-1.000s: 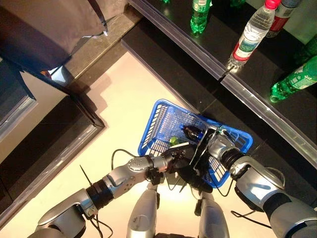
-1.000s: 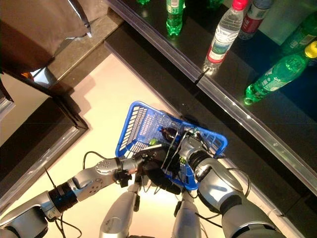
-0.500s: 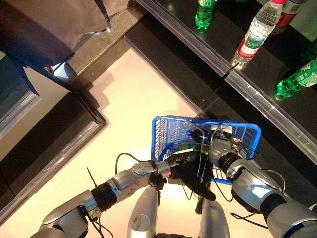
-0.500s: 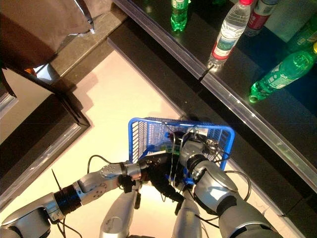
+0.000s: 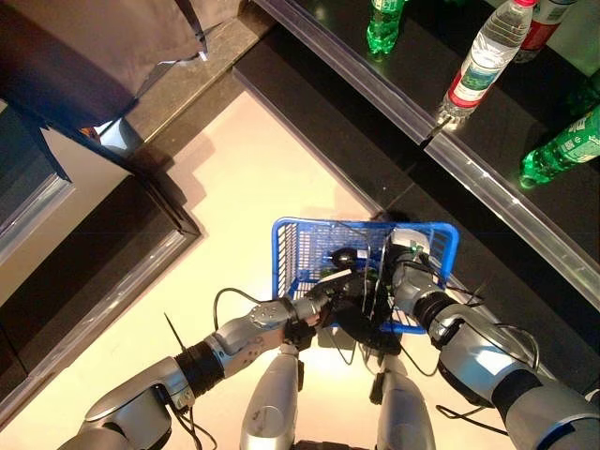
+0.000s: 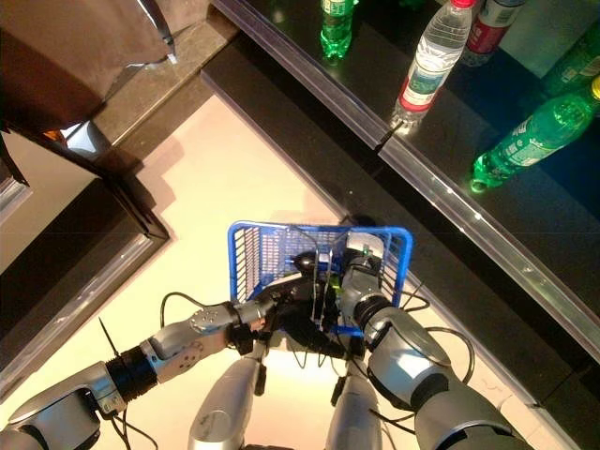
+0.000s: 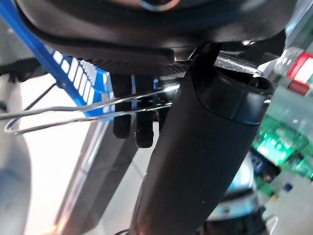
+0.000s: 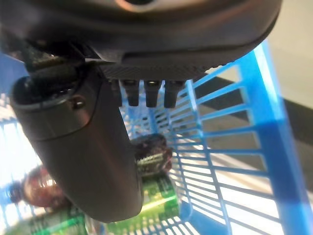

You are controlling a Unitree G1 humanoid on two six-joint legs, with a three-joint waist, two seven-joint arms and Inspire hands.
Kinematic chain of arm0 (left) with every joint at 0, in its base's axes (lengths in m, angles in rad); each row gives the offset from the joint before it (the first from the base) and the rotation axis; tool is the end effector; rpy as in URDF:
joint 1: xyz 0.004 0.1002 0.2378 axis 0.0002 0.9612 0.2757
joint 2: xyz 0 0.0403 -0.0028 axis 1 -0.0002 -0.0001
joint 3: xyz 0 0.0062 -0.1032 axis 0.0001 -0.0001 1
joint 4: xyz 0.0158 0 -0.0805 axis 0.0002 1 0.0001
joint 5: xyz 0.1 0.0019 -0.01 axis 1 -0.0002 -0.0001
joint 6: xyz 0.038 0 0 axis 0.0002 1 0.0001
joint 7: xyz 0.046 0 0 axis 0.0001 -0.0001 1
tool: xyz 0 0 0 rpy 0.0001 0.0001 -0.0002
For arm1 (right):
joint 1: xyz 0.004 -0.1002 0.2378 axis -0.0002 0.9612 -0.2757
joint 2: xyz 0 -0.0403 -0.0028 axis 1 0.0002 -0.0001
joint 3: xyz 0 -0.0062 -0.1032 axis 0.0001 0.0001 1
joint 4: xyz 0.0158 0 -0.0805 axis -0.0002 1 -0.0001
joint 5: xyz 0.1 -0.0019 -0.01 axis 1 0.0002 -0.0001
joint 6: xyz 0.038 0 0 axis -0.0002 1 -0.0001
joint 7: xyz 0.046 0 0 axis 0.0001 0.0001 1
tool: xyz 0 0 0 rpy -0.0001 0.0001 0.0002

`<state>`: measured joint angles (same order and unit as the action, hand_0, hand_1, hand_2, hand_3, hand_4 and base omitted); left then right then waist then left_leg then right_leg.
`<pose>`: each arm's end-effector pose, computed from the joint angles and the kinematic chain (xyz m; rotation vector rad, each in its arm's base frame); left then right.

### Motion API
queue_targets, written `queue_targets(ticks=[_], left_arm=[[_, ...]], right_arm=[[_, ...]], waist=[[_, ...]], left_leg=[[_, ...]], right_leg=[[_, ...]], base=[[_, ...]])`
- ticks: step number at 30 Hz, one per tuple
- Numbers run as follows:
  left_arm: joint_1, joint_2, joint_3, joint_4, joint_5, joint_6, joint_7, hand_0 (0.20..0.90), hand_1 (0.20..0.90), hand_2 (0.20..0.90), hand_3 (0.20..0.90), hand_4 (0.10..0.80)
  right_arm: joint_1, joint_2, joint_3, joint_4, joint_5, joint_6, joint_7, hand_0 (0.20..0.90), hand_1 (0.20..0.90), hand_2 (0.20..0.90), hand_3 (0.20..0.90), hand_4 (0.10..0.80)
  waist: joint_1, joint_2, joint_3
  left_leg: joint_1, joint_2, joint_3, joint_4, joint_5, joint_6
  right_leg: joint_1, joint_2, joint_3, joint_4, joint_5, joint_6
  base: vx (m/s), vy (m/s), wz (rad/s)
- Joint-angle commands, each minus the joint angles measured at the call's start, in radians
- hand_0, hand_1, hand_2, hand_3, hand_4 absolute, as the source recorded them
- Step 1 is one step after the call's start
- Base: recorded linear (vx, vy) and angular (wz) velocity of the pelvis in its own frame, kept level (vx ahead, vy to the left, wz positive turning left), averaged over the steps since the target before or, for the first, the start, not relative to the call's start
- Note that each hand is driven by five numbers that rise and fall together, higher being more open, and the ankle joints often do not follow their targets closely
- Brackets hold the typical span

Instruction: Pick up the drink and place into the basket.

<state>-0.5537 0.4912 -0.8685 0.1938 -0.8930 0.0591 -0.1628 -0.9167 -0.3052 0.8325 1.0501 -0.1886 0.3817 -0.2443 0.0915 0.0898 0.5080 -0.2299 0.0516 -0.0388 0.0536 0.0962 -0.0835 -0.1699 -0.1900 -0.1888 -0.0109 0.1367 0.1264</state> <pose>0.2520 0.0948 0.0666 -0.0812 0.2546 -0.9038 0.3327 -0.1450 0.0662 -1.2914 0.3361 0.0176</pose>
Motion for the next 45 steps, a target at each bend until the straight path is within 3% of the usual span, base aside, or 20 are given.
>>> queue_targets(ticks=[1, 4, 8, 11, 15, 19, 21, 23, 24, 32, 38, 41, 42, 43, 45], left_arm=[[-0.001, -0.085, 0.127, -0.389, -0.040, -0.226, -0.061, 0.300, 0.300, 0.300, 0.200, 0.100], [0.124, -0.044, 0.248, -0.446, -0.010, -0.221, -0.027, 0.300, 0.300, 0.300, 0.200, 0.100], [0.273, -0.024, 0.381, -0.476, 0.033, -0.229, 0.005, 0.300, 0.300, 0.300, 0.200, 0.100], [0.382, -0.024, 0.493, -0.473, 0.033, -0.242, 0.029, 0.300, 0.300, 0.300, 0.200, 0.100], [0.460, -0.049, 0.557, -0.462, 0.047, -0.252, 0.041, 0.300, 0.300, 0.300, 0.200, 0.100], [0.541, -0.081, 0.626, -0.438, 0.093, -0.278, 0.095, 0.300, 0.300, 0.300, 0.200, 0.100], [0.567, -0.092, 0.643, -0.429, 0.083, -0.275, 0.102, 0.300, 0.300, 0.300, 0.200, 0.100], [0.628, -0.118, 0.679, -0.406, 0.083, -0.284, 0.124, 0.300, 0.300, 0.300, 0.200, 0.100], [0.643, -0.124, 0.685, -0.399, 0.081, -0.288, 0.139, 0.300, 0.300, 0.300, 0.200, 0.100], [0.724, -0.137, 0.703, -0.349, 0.071, -0.275, 0.207, 0.300, 0.300, 0.300, 0.200, 0.100], [0.752, -0.141, 0.707, -0.304, 0.022, -0.269, 0.223, 0.300, 0.300, 0.300, 0.200, 0.100], [0.764, -0.147, 0.712, -0.301, -0.009, -0.287, 0.230, 0.300, 0.300, 0.300, 0.200, 0.100], [0.781, -0.155, 0.715, -0.302, -0.034, -0.307, 0.229, 0.300, 0.300, 0.300, 0.200, 0.100], [0.784, -0.157, 0.717, -0.303, -0.046, -0.307, 0.231, 0.300, 0.300, 0.300, 0.200, 0.100], [0.793, -0.164, 0.720, -0.291, -0.071, -0.308, 0.229, 0.300, 0.300, 0.300, 0.200, 0.100]], right_arm=[[-0.102, -0.087, 0.004, -0.196, 0.007, 0.006, -0.077, 0.900, 0.900, 0.900, 0.900, 0.800], [0.033, -0.181, -0.043, -0.485, 0.013, 0.040, -0.037, 0.900, 0.900, 0.900, 0.900, 0.800], [0.249, -0.245, -0.178, -0.747, -0.023, 0.015, -0.027, 0.900, 0.900, 0.900, 0.900, 0.800], [0.442, -0.291, -0.301, -0.939, -0.009, -0.120, -0.011, 0.900, 0.900, 0.900, 0.900, 0.800], [0.594, -0.289, -0.397, -1.061, 0.073, -0.261, 0.016, 0.900, 0.900, 0.900, 0.900, 0.800], [0.771, -0.228, -0.521, -1.145, 0.275, -0.475, 0.048, 0.900, 0.900, 0.900, 0.900, 0.800], [0.819, -0.199, -0.552, -1.162, 0.328, -0.531, 0.077, 0.900, 0.900, 0.900, 0.900, 0.800], [0.915, -0.133, -0.599, -1.188, 0.389, -0.663, 0.112, 0.900, 0.900, 0.900, 0.900, 0.800], [0.931, -0.121, -0.606, -1.189, 0.400, -0.684, 0.119, 0.900, 0.900, 0.900, 0.900, 0.800], [0.997, -0.108, -0.619, -1.194, 0.436, -0.703, 0.173, 0.900, 0.900, 0.900, 0.900, 0.800], [1.008, -0.123, -0.607, -1.203, 0.463, -0.689, 0.196, 0.900, 0.900, 0.900, 0.900, 0.800], [1.009, -0.135, -0.603, -1.201, 0.466, -0.684, 0.218, 0.900, 0.900, 0.900, 0.900, 0.800], [1.014, -0.149, -0.599, -1.202, 0.475, -0.681, 0.222, 0.900, 0.900, 0.900, 0.900, 0.800], [1.012, -0.154, -0.596, -1.203, 0.477, -0.682, 0.220, 0.900, 0.900, 0.900, 0.900, 0.800], [1.007, -0.158, -0.589, -1.188, 0.472, -0.694, 0.215, 0.900, 0.900, 0.900, 0.900, 0.800]], waist=[[0.008, -0.041, -0.067], [-0.003, -0.055, -0.078], [-0.022, -0.071, -0.097], [-0.041, -0.085, -0.121], [-0.050, -0.095, -0.146], [-0.064, -0.100, -0.189], [-0.070, -0.101, -0.200], [-0.083, -0.101, -0.226], [-0.085, -0.099, -0.233], [-0.079, -0.102, -0.282], [-0.076, -0.112, -0.299], [-0.077, -0.126, -0.292], [-0.073, -0.141, -0.265], [-0.073, -0.147, -0.258], [-0.064, -0.140, -0.241]], left_leg=[[0.015, -0.053, 0.046, 0.020, -0.050, 0.072], [0.036, -0.045, 0.048, 0.009, -0.052, 0.068], [0.060, -0.035, 0.052, 0.000, -0.055, 0.067], [0.083, -0.029, 0.056, -0.007, -0.058, 0.069], [0.108, -0.023, 0.059, -0.012, -0.061, 0.069], [0.144, -0.016, 0.068, -0.022, -0.065, 0.071], [0.151, -0.014, 0.072, -0.023, -0.067, 0.072], [0.167, -0.011, 0.079, -0.025, -0.072, 0.073], [0.172, -0.009, 0.082, -0.025, -0.073, 0.073], [0.211, 0.004, 0.080, -0.054, -0.062, 0.065], [0.220, 0.026, 0.073, -0.016, -0.064, 0.054], [0.199, 0.036, 0.092, 0.082, -0.087, 0.051], [0.127, 0.058, 0.102, 0.274, -0.046, 0.047], [0.087, 0.060, 0.106, 0.347, -0.029, 0.050], [0.046, 0.059, 0.098, 0.372, -0.013, 0.053]], right_leg=[[-0.024, 0.021, 0.000, 0.079, -0.041, -0.061], [-0.008, 0.029, 0.005, 0.074, -0.049, -0.062], [0.014, 0.041, 0.013, 0.069, -0.061, -0.063], [0.036, 0.052, 0.023, 0.066, -0.070, -0.064], [0.062, 0.059, 0.027, 0.063, -0.075, -0.064], [0.094, 0.066, 0.032, 0.059, -0.082, -0.063], [0.101, 0.068, 0.035, 0.058, -0.084, -0.063], [0.111, 0.072, 0.043, 0.058, -0.088, -0.063], [0.116, 0.073, 0.044, 0.058, -0.089, -0.064], [0.158, 0.082, 0.037, 0.048, -0.100, -0.067], [0.183, 0.098, 0.028, 0.072, -0.128, -0.089], [0.185, 0.095, 0.021, 0.088, -0.134, -0.105], [0.195, 0.098, 0.018, 0.114, -0.144, -0.128], [0.196, 0.099, 0.018, 0.125, -0.149, -0.138], [0.207, 0.112, 0.027, 0.151, -0.168, -0.144]], base=[[0.000, 0.000, 0.00], [0.000, 0.000, 0.00], [0.028, -0.020, -0.04], [0.057, -0.037, -0.06], [0.072, -0.039, -0.04], [0.095, -0.029, -0.06], [0.054, -0.013, -0.06], [0.080, -0.015, -0.07], [0.074, -0.009, -0.10], [0.035, -0.043, -0.02], [0.028, -0.092, 0.00], [0.048, -0.075, -0.01], [0.065, -0.102, -0.02], [0.106, -0.111, -0.08], [0.167, 0.020, 0.26]])
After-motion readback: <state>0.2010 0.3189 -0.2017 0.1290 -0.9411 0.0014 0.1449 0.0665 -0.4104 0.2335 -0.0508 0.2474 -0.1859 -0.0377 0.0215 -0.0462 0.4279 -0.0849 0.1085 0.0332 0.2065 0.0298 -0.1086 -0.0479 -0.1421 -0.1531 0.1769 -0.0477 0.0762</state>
